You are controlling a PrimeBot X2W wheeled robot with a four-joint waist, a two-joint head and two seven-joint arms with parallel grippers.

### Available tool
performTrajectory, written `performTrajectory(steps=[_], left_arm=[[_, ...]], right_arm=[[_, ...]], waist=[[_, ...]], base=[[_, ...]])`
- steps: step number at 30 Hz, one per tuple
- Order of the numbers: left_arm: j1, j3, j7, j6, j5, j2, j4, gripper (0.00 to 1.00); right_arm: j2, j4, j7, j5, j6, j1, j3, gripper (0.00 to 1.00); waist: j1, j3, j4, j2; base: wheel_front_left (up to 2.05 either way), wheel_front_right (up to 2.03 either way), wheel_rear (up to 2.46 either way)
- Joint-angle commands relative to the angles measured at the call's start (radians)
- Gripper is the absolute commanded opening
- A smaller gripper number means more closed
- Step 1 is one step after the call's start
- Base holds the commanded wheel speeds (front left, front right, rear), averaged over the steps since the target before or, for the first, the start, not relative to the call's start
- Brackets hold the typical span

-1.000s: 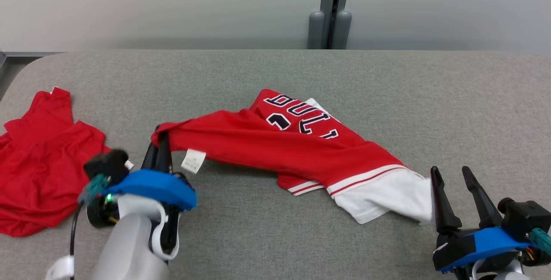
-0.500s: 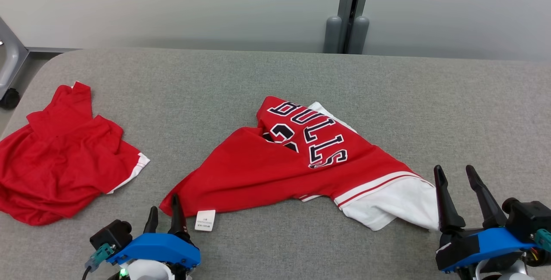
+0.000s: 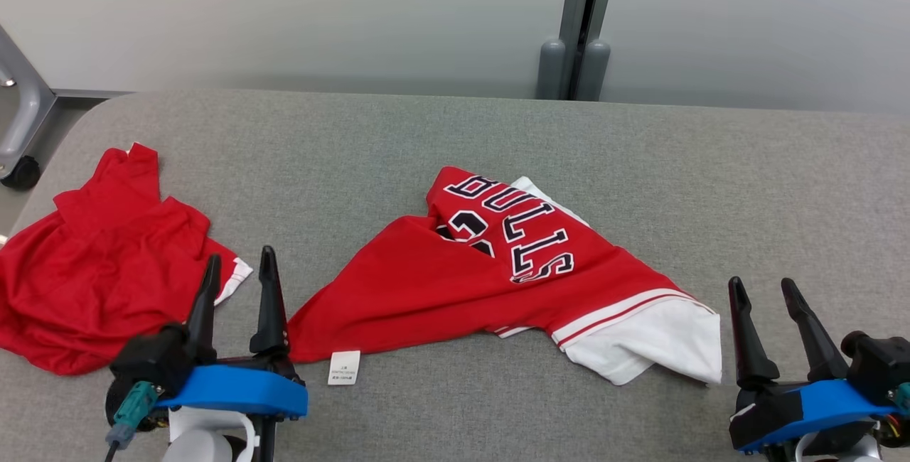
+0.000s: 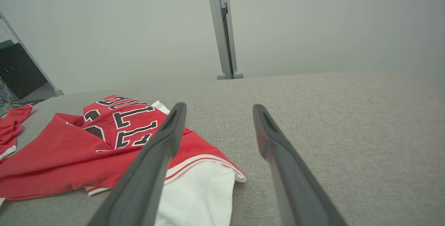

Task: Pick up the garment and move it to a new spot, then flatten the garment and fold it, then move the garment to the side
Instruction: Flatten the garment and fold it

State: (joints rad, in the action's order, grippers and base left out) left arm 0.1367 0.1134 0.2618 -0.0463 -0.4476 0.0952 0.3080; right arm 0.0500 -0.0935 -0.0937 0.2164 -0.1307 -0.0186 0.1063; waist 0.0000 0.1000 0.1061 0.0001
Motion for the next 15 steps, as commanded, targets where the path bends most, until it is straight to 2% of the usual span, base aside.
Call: performTrajectory(steps=[1,5,9,15], left_arm=[[-0.015,0.007,0.004,-0.015,0.060,0.016,-0.038,1.00],[-0.037,0.016,0.004,-0.038,0.166,0.027,-0.101,1.00],[-0.056,0.017,0.004,-0.047,0.227,0.048,-0.088,1.00],[-0.073,-0.014,0.004,-0.032,0.241,0.046,-0.030,1.00]], right_arm=[[0.001,0.004,0.003,0.004,0.000,0.007,0.001,1.00],[0.001,0.001,0.014,0.009,0.000,0.016,-0.007,1.00],[0.001,-0.008,0.038,0.015,0.000,0.026,-0.012,1.00],[0.001,-0.030,0.085,0.009,0.000,0.043,-0.003,1.00]], waist=[[0.0000,-0.006,-0.004,-0.0001],[0.0000,-0.018,-0.013,-0.0001],[0.0000,-0.032,-0.022,-0.0001],[0.0000,-0.044,-0.026,-0.0001]], base=[[0.00,0.00,0.00],[0.00,0.00,0.00],[0.00,0.00,0.00],[0.00,0.00,0.00]])
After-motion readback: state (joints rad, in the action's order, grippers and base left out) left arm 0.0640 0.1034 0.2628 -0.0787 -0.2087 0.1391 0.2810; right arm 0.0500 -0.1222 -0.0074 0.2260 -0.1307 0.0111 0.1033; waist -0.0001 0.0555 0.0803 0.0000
